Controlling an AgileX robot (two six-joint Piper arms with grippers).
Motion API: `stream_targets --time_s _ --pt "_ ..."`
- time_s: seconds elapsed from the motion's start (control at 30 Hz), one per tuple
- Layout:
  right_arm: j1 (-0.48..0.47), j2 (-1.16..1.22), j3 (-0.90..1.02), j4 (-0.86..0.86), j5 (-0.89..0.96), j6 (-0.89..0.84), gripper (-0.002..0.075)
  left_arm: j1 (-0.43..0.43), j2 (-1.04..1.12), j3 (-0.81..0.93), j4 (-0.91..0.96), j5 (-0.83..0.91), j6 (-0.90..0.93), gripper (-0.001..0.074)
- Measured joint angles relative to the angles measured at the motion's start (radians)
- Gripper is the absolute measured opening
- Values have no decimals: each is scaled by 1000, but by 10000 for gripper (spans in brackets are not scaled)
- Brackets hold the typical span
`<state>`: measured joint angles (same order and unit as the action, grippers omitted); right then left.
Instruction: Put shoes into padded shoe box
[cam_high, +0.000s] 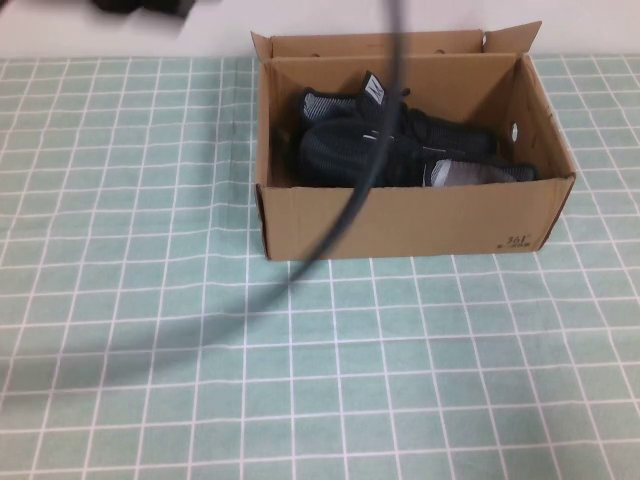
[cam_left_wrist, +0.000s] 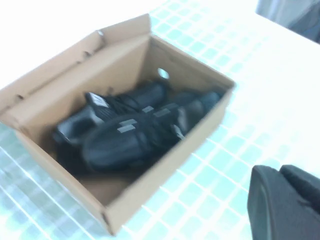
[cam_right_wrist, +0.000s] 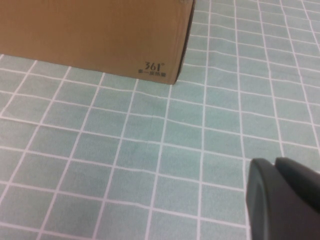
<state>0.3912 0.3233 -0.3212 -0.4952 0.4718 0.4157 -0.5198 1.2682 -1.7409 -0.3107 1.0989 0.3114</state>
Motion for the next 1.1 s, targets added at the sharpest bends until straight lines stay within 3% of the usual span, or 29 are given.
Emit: stream_targets --time_s 0.23,0.43,0.7,1.1 --pt "0 0 0 0 0 0 -7 0 -389 513 -99 -187 7 -3" --pt "0 0 0 0 0 0 -7 0 -658 813 -129 -316 2 -3" --pt "0 0 0 0 0 0 -7 0 -833 893 -129 -265 -6 -3" --pt "0 0 0 0 0 0 -7 0 -844 893 -58 -230 1 -3"
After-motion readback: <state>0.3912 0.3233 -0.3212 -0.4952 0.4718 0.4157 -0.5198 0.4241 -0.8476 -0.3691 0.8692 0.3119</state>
